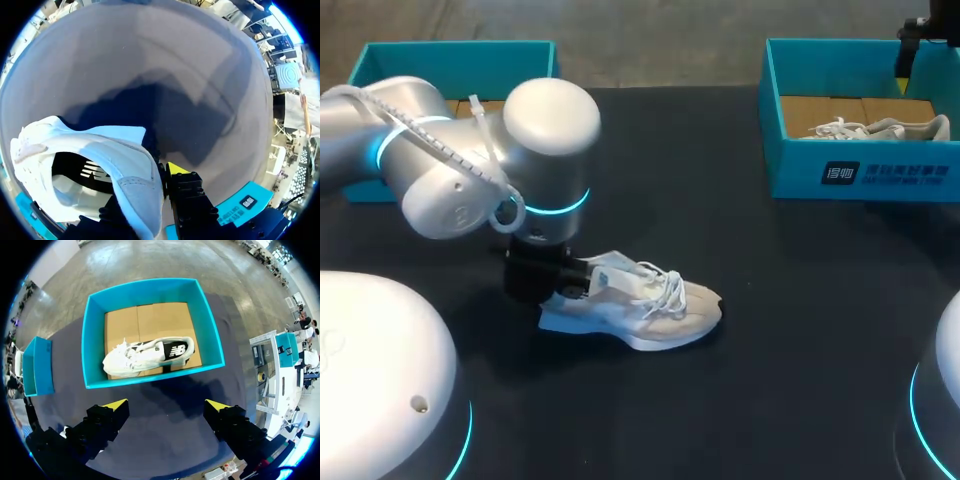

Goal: Take the shoe out of the shoebox, open the shoe tongue, remove and reinsert the insole, then place the shoe into the shoebox

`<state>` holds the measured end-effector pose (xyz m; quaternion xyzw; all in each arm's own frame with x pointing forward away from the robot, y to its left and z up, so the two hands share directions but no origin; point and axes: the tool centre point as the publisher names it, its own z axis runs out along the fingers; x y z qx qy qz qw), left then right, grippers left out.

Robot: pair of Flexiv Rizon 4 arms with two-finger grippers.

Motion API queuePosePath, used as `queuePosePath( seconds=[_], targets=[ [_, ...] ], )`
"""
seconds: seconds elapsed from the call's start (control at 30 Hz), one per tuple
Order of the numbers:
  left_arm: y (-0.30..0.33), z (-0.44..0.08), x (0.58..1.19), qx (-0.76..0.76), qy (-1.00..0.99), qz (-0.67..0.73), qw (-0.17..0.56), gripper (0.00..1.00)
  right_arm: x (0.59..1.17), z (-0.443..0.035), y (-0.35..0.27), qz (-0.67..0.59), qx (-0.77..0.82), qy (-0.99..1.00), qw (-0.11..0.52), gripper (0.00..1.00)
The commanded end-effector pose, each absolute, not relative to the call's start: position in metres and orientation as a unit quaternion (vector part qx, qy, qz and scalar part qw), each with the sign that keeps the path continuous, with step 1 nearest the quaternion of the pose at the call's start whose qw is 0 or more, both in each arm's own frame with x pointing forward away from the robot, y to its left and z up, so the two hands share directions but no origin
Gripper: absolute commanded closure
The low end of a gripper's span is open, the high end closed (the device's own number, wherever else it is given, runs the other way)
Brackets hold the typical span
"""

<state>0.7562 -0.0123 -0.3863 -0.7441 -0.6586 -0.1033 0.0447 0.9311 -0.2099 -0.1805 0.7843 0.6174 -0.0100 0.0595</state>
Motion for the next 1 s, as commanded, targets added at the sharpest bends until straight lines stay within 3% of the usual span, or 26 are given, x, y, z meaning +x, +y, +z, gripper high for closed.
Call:
queuePosePath(
  seconds=[0.03,0.53,0.57,0.6,0.63,0.67,1.0],
  targets=[
    [-0.02,-0.39,0.757,-0.744,-0.658,-0.107,0.047,1.0,0.931,-0.181,-0.21,-0.01,0.784,0.617,0.06,0.0],
    [-0.019,-0.393,0.754,-0.74,-0.662,-0.109,0.05,1.0,0.931,-0.181,-0.21,-0.01,0.784,0.617,0.06,0.0],
    [-0.018,-0.391,0.755,-0.739,-0.663,-0.108,0.049,0.53,0.931,-0.181,-0.21,-0.01,0.784,0.617,0.06,0.0],
    [-0.017,-0.388,0.756,-0.737,-0.665,-0.109,0.047,0.2,0.931,-0.181,-0.21,-0.01,0.784,0.617,0.06,0.0],
    [-0.017,-0.388,0.756,-0.737,-0.665,-0.109,0.047,0.2,0.931,-0.181,-0.21,-0.01,0.784,0.617,0.06,0.0],
    [-0.015,-0.382,0.757,-0.735,-0.669,-0.105,0.042,0.0,0.931,-0.181,-0.21,-0.01,0.784,0.617,0.06,0.0],
    [-0.007,-0.342,0.761,-0.728,-0.68,-0.083,0.008,0.0,0.931,-0.181,-0.21,-0.01,0.784,0.617,0.06,0.0]
  ],
)
